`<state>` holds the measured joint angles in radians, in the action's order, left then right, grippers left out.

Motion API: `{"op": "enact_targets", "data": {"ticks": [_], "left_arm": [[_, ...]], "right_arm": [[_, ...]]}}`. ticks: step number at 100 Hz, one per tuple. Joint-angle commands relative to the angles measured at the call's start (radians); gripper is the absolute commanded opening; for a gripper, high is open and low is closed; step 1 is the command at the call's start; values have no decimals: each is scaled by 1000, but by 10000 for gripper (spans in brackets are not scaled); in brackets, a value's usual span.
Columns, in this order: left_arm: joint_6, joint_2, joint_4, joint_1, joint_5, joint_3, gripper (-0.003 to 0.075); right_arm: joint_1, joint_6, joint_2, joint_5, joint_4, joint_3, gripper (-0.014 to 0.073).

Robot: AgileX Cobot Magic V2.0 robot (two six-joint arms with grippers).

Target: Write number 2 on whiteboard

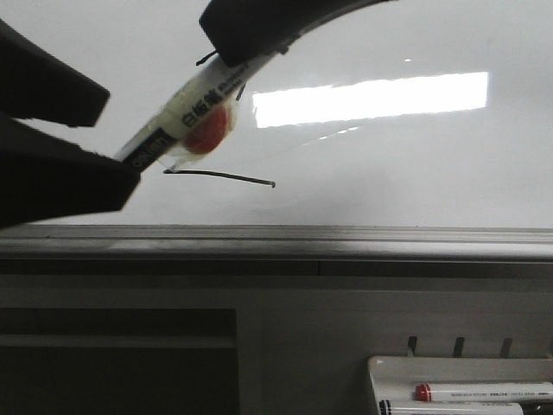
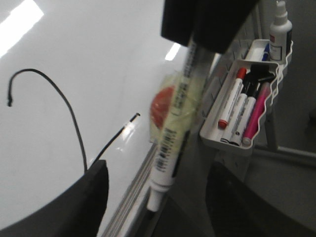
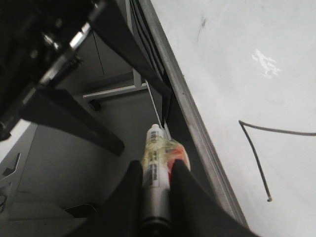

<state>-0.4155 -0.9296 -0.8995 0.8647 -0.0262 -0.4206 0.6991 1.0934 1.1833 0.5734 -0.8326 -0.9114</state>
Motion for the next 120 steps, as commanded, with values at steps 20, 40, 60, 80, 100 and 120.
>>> {"op": "enact_targets", "data": {"ticks": [20,40,60,80,100,120], "left_arm": [[-6,-75,11,5,-18,-92,366],[-6,-75,12,5,-14,-97,326],[-6,-75,27,5,-16,-97,-18],[-6,-75,27,5,-18,-97,-20],[-6,-75,88,5,-28,-97,-20],[-6,-75,341,-13,-24,-97,-20]], "right_arm": [[2,4,-17,18,-21,-45,-67],[2,4,-17,18,-21,-45,-68],[2,4,-17,20,-25,-50,-68],[2,4,-17,19,-62,-52,-56],[2,-22,-17,5,-62,-52,449],[2,-21,-65,-239,-62,-52,531]]}}
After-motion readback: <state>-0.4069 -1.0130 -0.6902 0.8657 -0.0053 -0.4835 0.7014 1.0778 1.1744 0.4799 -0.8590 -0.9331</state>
